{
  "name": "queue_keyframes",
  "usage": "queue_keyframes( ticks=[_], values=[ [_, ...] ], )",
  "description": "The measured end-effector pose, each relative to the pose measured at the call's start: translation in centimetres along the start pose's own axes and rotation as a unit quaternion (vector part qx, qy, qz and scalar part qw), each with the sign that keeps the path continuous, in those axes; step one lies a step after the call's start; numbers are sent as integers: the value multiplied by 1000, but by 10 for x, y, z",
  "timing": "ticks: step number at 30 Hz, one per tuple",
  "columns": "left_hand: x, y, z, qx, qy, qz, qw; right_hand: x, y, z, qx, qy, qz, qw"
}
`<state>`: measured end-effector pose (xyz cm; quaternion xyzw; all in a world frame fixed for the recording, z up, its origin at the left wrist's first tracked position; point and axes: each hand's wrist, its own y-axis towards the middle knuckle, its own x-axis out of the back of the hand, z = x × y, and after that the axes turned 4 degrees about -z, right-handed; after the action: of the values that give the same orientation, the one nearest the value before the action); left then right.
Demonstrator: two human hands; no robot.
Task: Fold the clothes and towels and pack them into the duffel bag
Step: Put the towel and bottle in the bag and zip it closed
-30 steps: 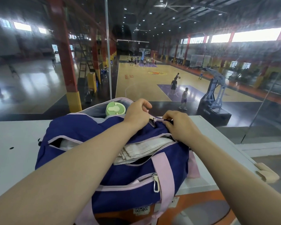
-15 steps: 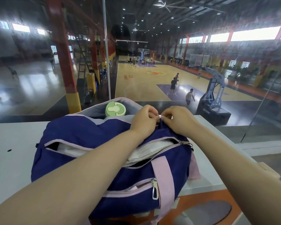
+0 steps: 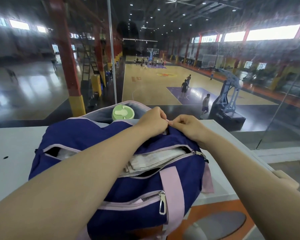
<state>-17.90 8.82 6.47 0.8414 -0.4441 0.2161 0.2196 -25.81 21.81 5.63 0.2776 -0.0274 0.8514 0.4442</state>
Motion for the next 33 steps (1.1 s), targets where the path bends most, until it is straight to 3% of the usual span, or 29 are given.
queue_keyframes(
  ticks=[4, 14, 20, 26, 33],
  values=[
    [1, -6, -8, 8, 6, 3, 1000, 2, -3, -3, 4, -11, -1, 1000],
    [40, -4, 2, 25, 84, -39, 995, 9, -3, -5, 99, -234, -47, 966],
    [96, -5, 11, 41, 120, -73, 989, 10, -1, -1, 98, -264, -48, 958],
    [105, 1, 19, 43, 113, -71, 990, 11, 1, 5, 90, -285, -40, 954],
    [101, -12, 33, -117, 308, -49, 943, 4, 4, 12, 41, -376, 6, 926]
  ],
)
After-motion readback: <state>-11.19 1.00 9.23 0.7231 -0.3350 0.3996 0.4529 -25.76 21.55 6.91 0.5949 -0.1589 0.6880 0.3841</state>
